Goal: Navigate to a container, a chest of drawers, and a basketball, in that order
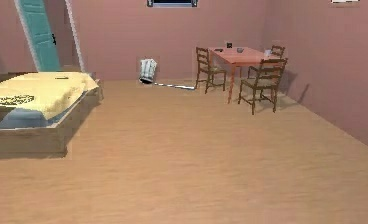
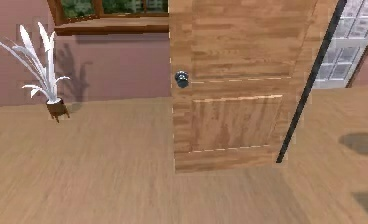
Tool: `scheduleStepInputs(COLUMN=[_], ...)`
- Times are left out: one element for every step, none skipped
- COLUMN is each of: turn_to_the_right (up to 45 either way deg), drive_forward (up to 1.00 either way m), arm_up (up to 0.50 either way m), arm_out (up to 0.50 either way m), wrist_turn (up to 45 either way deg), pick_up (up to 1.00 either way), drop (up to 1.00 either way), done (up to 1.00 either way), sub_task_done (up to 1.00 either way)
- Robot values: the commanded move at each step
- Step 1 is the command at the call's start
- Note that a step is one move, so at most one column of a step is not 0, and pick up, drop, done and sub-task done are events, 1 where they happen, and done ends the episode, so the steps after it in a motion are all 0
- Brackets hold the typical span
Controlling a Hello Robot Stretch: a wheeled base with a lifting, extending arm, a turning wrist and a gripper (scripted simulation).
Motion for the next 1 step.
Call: scheduleStepInputs(turn_to_the_right=[0.0], drive_forward=[0.05], arm_up=[0.0], arm_out=[0.0], wrist_turn=[0.0], pick_up=[0.0], drop=[0.0], done=[0.0], sub_task_done=[0.0])
